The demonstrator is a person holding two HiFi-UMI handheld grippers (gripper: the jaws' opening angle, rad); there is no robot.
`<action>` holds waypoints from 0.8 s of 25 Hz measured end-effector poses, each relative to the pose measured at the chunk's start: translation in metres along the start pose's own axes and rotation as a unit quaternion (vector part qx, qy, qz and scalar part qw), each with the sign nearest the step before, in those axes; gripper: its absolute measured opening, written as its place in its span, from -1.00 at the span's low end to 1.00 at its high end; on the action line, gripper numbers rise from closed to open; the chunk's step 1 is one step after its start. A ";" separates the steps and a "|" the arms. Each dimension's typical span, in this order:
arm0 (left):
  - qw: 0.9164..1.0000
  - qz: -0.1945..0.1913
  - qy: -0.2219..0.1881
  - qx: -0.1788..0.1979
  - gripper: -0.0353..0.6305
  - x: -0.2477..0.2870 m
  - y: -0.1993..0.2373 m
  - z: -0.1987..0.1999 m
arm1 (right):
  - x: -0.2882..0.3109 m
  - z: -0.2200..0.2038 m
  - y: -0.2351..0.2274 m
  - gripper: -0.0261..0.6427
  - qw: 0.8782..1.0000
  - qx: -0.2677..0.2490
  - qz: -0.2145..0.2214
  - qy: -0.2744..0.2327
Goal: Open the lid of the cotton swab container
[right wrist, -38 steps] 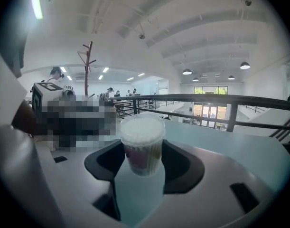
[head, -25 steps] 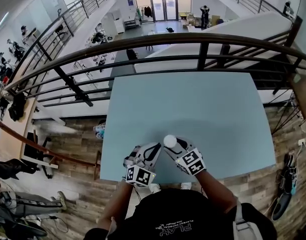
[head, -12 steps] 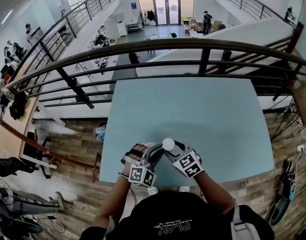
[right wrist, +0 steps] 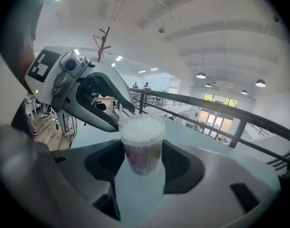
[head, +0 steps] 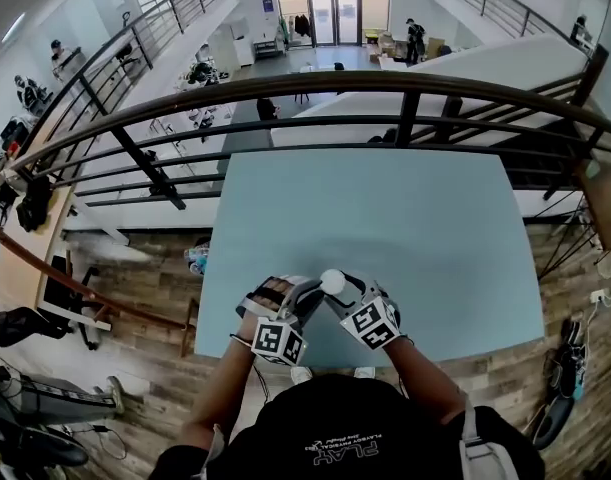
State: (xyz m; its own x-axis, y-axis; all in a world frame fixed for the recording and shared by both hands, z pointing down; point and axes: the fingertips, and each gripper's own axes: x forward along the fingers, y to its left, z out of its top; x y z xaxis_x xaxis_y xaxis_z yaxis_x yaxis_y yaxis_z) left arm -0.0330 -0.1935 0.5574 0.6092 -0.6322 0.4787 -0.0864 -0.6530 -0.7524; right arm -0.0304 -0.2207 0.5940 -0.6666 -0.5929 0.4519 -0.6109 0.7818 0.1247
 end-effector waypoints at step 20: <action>0.997 -0.012 0.034 0.063 -0.50 -0.005 -0.007 -0.002 | -0.003 0.009 0.013 -0.18 0.999 -0.029 0.014 -0.002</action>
State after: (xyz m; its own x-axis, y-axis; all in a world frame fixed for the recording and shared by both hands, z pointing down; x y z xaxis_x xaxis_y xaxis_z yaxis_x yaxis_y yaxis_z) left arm -0.0366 -0.1867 0.5614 0.5547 -0.6464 0.5239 0.0295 -0.6139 -0.7888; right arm -0.0401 -0.2104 0.5866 -0.6843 -0.5720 0.4523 -0.5668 0.8074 0.1638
